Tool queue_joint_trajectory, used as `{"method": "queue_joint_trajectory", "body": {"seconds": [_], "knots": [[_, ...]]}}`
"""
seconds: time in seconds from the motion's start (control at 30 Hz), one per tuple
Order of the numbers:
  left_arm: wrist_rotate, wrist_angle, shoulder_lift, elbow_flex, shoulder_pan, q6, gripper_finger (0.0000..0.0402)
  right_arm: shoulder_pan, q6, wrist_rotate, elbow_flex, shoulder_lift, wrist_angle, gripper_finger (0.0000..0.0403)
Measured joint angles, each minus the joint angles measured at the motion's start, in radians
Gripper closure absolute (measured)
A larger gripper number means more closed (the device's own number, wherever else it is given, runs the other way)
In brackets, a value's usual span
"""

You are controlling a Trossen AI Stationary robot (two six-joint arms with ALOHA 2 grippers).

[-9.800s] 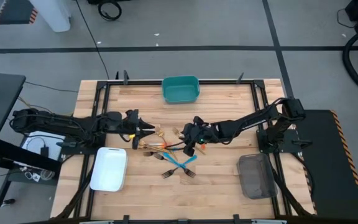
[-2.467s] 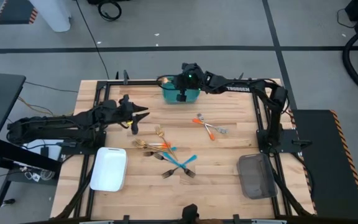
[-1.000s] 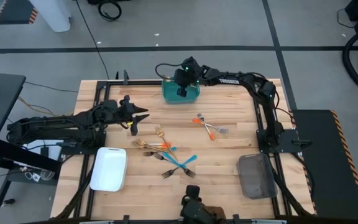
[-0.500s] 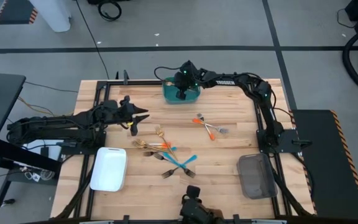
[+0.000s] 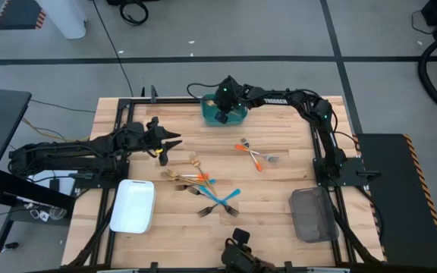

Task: Sort silverware by color (type)
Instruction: Put the gold fork into the blue bin

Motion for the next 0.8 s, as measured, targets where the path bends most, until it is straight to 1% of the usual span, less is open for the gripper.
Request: {"method": "queue_joint_trajectory", "body": {"seconds": [0.3,0.53,0.67,0.8], "knots": [[0.0,0.001,0.0,0.0,0.0,-0.001,0.0285,0.01,0.014,-0.001,0.0,0.0,-0.054,0.0366],[0.0,0.001,0.0,0.0,0.0,-0.001,0.0285,0.036,0.027,-0.023,-0.001,0.0,-0.096,0.035],[0.0,0.001,0.0,0.0,0.0,-0.001,0.0285,0.047,0.04,-0.025,-0.001,0.0,-0.103,0.0331],[0.0,0.001,0.0,0.0,0.0,-0.001,0.0285,0.052,0.047,0.021,-0.001,0.0,-0.107,0.0295]]}}
